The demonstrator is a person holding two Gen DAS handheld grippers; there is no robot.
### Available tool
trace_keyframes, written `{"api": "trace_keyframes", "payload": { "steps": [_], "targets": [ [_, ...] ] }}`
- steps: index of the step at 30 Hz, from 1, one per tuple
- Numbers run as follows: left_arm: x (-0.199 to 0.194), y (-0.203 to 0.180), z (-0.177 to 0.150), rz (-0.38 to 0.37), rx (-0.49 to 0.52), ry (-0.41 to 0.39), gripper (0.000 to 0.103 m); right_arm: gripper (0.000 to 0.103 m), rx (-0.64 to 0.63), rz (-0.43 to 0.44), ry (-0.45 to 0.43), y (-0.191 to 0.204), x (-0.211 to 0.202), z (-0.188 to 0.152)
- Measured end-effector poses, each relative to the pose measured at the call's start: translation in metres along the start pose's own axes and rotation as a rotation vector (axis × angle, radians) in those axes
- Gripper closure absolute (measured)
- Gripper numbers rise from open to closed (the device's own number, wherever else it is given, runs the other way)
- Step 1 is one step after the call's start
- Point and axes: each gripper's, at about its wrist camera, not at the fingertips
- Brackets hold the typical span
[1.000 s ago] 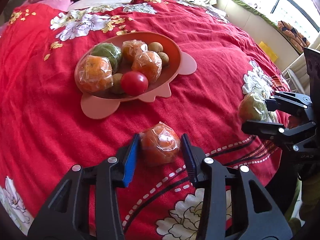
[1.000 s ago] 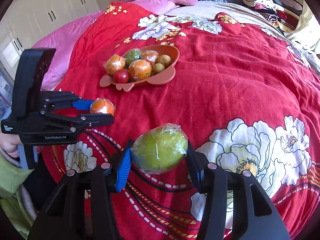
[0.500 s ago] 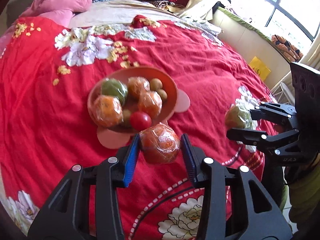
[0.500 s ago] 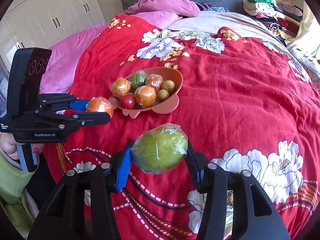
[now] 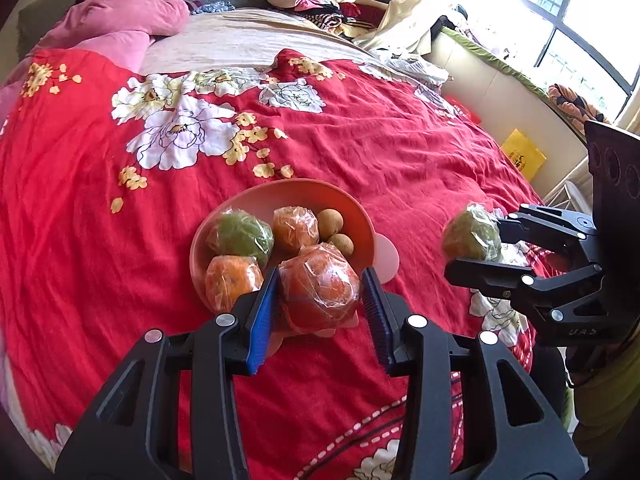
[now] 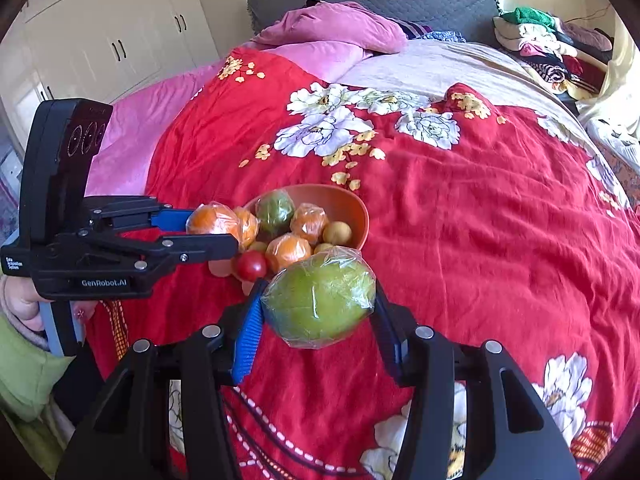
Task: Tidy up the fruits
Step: 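Lift both wrapped fruits and carry them over the pink plate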
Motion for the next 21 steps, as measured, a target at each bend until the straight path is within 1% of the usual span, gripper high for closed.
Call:
{"api": "trace_keyframes", "payload": {
  "steps": [8,21],
  "targets": [
    [0.010,0.008,0.007,0.005,0.001,0.005,0.070,0.055,-0.022,0.003,0.005,0.003,0.014,0.015],
    [0.025,0.017,0.008,-0.003,-0.004,0.020,0.070,0.055,-0.023,0.002,0.017,0.000,0.027,0.023]
  ]
}}
Point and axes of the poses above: each gripper's, at about its wrist camera, not at the fingertips, and x roughly the way its jaws point, y to its left, z to its top, and after that the axes turned 14 degrees about x, right-handed
